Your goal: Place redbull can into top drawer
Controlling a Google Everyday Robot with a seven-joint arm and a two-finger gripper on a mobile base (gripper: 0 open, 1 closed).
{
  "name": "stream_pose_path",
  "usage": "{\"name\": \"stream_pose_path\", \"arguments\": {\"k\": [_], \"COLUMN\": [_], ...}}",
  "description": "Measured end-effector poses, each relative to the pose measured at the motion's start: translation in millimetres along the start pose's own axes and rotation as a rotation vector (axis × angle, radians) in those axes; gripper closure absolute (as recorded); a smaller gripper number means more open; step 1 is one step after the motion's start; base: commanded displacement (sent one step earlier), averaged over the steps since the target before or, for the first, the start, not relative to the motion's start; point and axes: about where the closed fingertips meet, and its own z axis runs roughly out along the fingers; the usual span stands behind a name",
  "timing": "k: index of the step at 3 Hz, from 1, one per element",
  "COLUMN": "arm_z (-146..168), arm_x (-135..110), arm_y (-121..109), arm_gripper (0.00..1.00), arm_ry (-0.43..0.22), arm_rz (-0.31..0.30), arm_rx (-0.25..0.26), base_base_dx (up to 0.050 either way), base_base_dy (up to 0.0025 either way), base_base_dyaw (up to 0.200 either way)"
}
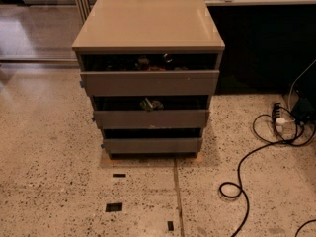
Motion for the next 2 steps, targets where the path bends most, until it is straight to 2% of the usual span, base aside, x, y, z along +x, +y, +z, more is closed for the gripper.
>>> {"name": "stream_pose_path", "arguments": {"k": [2], "arm_z": [0.0], "arm_x": [0.0], "arm_y": [0.0], "arm_gripper": [0.00], "arm_ry": [0.000], "arm_rz": [0.000], "arm_rx": [0.000], "base_base_dx": [0.000], "base_base_dy": [0.00000], "base_base_dyaw": [0.000]}}
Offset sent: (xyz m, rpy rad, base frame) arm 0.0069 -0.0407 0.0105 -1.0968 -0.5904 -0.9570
